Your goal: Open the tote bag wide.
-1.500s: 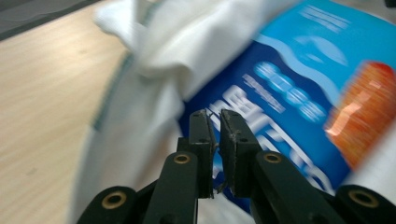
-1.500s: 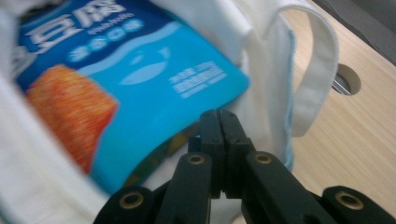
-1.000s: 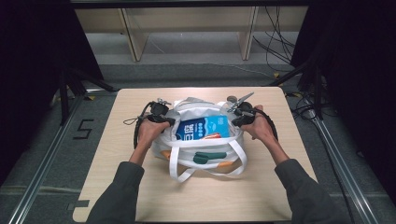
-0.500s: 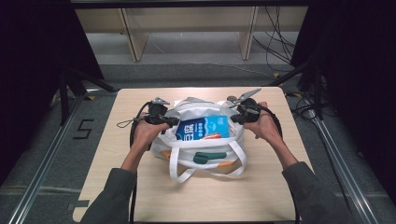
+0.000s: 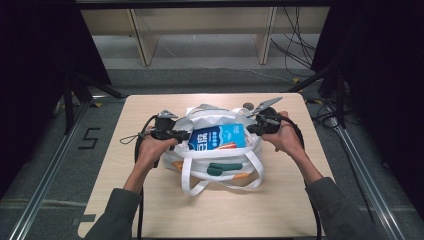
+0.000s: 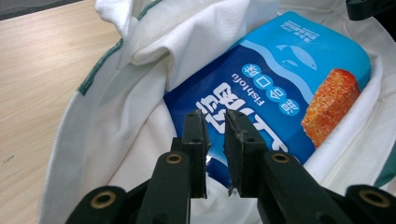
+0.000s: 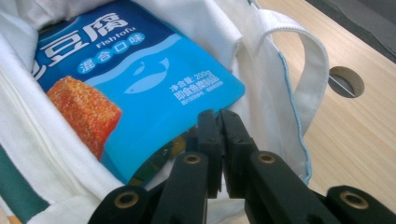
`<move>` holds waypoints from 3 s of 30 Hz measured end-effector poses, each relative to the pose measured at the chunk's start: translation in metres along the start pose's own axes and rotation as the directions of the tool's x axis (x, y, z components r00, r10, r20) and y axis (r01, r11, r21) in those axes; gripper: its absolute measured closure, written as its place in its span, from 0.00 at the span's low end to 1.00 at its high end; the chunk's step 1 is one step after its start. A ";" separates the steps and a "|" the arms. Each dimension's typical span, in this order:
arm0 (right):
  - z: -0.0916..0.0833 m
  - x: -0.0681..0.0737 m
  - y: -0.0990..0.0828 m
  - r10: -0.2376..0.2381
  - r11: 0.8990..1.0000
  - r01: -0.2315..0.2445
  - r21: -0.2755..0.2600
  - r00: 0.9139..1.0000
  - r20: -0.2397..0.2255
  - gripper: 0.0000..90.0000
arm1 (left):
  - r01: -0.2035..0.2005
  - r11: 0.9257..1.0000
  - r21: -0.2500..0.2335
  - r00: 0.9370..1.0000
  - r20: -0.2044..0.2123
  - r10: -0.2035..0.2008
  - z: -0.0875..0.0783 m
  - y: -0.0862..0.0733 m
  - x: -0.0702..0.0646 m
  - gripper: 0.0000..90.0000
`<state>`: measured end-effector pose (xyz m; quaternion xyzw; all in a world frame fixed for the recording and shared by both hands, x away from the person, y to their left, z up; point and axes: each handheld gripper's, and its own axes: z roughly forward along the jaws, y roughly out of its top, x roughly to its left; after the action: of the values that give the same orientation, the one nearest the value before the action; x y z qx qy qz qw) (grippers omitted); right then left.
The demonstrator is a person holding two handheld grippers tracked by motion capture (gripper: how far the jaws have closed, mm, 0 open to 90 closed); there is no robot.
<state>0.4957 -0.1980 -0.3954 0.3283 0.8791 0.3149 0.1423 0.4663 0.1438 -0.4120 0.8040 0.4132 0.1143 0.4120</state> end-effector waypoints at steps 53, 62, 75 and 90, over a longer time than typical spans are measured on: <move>-0.042 -0.007 -0.035 0.025 0.996 -0.022 -0.086 0.999 0.030 0.69 | -0.014 0.998 -0.062 0.999 0.049 0.017 -0.038 -0.025 -0.013 0.50; -0.047 -0.006 -0.044 0.057 0.993 -0.053 -0.101 0.997 0.042 0.60 | -0.018 0.997 -0.078 0.999 0.032 0.020 -0.043 -0.030 -0.015 0.43; -0.056 -0.003 -0.058 0.076 0.992 -0.070 -0.107 0.995 0.058 0.50 | 0.002 0.995 -0.098 0.999 0.042 0.002 -0.052 -0.046 -0.019 0.34; -0.063 0.009 -0.095 0.091 0.984 -0.084 -0.157 0.995 0.041 0.45 | 0.009 0.994 -0.109 1.000 0.026 -0.007 -0.059 -0.082 -0.036 0.30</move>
<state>0.4136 -0.2764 -0.4092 0.3620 0.8330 0.3803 0.1747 0.3653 0.1759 -0.4313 0.7801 0.4042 0.1245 0.4610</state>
